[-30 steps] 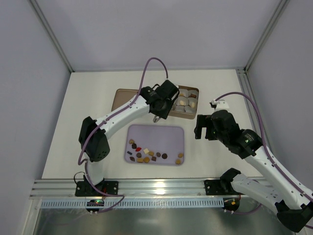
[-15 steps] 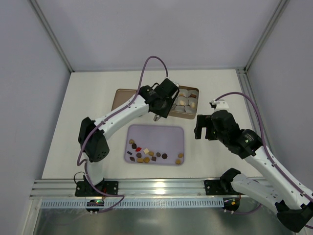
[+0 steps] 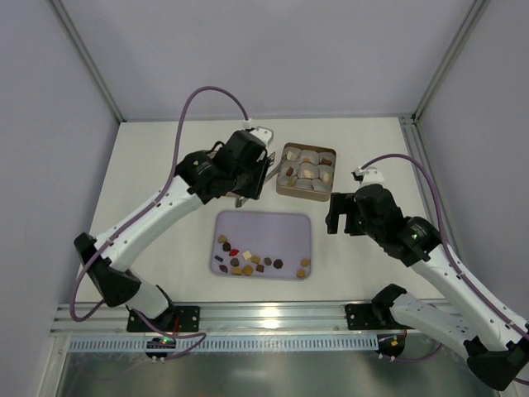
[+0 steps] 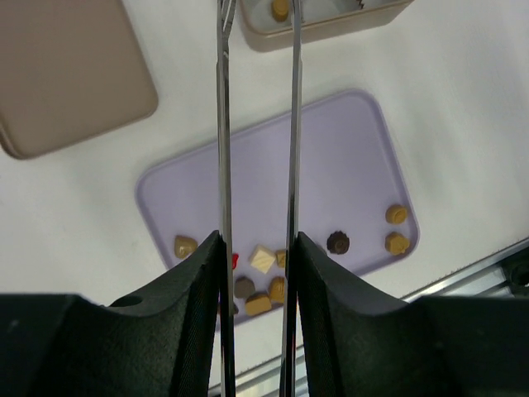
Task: Pack the chocolate
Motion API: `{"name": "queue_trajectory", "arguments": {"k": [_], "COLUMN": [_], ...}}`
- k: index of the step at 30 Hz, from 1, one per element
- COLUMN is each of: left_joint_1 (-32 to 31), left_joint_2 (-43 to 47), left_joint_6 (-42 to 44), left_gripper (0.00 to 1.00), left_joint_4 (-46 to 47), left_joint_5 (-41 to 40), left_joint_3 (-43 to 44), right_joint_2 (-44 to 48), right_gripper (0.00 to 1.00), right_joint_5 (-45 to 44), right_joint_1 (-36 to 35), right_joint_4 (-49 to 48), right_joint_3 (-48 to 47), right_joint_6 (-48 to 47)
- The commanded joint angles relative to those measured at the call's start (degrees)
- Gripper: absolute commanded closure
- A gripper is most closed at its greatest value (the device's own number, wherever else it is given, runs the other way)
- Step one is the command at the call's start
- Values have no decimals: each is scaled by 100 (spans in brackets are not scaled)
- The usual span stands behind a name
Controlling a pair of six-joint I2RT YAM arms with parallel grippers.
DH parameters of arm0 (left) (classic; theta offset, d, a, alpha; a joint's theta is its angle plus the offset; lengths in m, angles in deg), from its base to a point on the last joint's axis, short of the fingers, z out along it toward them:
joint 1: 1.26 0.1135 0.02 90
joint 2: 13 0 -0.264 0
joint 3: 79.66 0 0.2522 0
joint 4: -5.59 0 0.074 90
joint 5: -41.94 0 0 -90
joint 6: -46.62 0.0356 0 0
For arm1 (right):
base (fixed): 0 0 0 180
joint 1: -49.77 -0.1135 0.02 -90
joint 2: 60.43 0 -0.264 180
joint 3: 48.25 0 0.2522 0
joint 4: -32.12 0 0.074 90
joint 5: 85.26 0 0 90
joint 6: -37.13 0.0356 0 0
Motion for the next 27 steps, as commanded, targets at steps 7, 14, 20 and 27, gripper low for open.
{"name": "queue_trajectory", "arguments": {"k": [7,14,20,27], "left_joint_1": [41,15,6,-55], "left_joint_2": [1590,2566,3111,3410], "left_joint_6": [-725,-1174,-1429,-1666], "left_gripper": [62,62,62,63], "left_joint_4": [-631,-886,-1211,-1334], "left_joint_5": [-320,-109,5,163], "left_joint_3": [-1609,-2796,-3279,-3772], "right_joint_2": [-285,-523,-576,-541], "right_gripper": [0,0,0,0], "right_joint_5": [392,647,744,797], "right_joint_1": [26,17,26,9], "right_joint_4": [-494,-688,-776,-837], "right_joint_3": [-139,-69,1,116], "right_joint_6": [-26,-34,27,97]}}
